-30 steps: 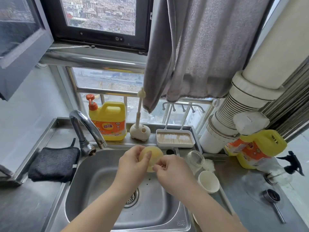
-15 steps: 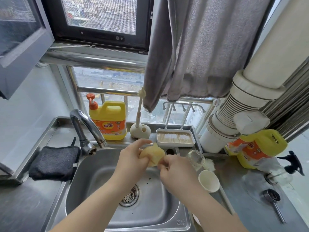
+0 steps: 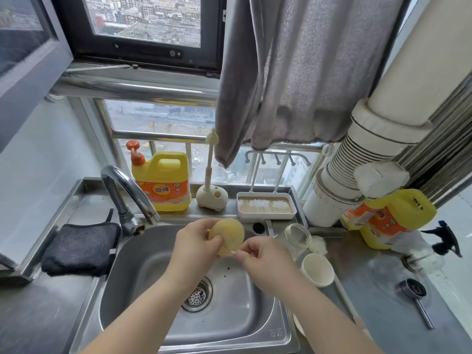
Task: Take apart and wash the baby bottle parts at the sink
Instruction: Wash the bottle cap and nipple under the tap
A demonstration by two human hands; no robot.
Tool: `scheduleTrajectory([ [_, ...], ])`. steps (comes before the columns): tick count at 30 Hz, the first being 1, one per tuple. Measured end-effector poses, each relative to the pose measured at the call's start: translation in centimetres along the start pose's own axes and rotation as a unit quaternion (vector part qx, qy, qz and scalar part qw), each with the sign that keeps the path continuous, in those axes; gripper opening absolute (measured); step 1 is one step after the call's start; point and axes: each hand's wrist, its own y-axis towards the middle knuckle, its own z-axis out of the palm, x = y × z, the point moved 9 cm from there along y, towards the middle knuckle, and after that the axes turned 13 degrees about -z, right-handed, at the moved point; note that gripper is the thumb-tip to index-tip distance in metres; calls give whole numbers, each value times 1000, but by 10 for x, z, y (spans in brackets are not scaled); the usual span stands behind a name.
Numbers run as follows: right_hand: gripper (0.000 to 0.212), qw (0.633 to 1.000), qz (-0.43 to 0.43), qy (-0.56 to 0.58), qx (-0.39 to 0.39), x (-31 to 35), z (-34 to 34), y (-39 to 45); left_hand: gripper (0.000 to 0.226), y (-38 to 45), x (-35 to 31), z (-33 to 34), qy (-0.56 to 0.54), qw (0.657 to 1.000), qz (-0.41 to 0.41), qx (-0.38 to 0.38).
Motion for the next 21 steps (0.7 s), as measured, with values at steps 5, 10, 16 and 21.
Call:
scheduleTrajectory([
  [5,16,986,63,123,-89,-45,-26,-15,28,11,22,8,6,999,-51,-2],
  [10,23,964,137,137,-182,-113,-68,-48,26,10,37,52,22,996,-76,47],
  [16,13,926,259,108,-252,-207,-88,-109,21,12,65,113,-5,983,-137,126],
  [21,6,913,334,78,-219,-261,-59,-135,26,16,90,147,5,972,-169,162],
])
